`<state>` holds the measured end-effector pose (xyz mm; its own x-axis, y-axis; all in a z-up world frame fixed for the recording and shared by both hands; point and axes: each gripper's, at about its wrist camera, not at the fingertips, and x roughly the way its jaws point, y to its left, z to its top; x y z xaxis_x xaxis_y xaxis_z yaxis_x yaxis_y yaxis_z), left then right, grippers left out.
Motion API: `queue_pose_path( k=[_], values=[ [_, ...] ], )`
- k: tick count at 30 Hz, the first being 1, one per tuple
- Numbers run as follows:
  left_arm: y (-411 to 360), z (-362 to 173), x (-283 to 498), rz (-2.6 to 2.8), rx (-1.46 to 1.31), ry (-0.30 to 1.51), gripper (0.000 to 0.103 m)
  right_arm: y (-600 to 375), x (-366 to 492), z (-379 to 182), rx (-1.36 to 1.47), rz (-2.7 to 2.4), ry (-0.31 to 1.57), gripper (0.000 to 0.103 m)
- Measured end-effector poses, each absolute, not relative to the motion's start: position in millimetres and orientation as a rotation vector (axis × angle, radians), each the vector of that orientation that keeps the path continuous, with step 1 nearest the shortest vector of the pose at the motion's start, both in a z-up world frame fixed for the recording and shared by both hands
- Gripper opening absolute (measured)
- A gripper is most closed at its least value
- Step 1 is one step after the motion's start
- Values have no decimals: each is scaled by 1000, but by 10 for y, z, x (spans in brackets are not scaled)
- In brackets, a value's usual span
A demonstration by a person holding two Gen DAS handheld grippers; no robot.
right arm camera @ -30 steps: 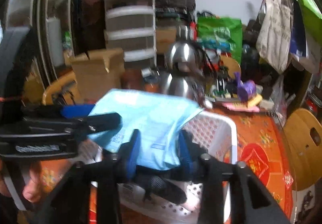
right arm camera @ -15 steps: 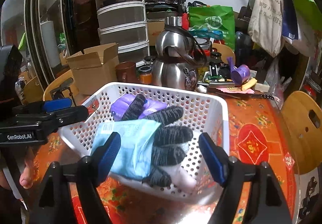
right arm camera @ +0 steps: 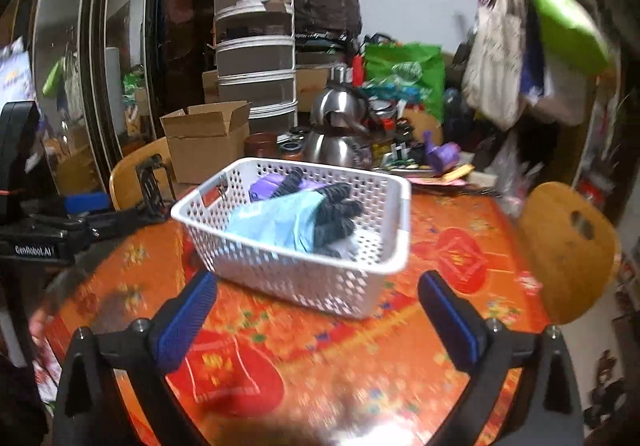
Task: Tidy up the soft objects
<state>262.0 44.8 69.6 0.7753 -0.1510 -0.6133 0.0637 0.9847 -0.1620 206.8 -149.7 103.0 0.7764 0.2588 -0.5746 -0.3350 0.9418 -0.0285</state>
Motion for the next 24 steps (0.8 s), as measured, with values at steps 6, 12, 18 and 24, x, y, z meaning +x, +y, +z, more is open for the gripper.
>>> queue_pose_path(
  k=[6, 12, 18, 24],
  values=[
    [480, 676, 1805, -61, -117, 633, 103, -1701, 1393, 983, -29, 284, 583, 101],
    [354, 699, 1069, -20, -64, 579, 103, -1835, 1006, 1000, 50, 214, 578, 101],
    [129, 832, 884, -50, -30, 570, 103, -1735, 1007, 1100, 5, 220, 599, 101],
    [-2, 959, 945, -50, -33, 560, 103, -1665, 1095, 1114, 7, 228, 612, 101]
  ],
)
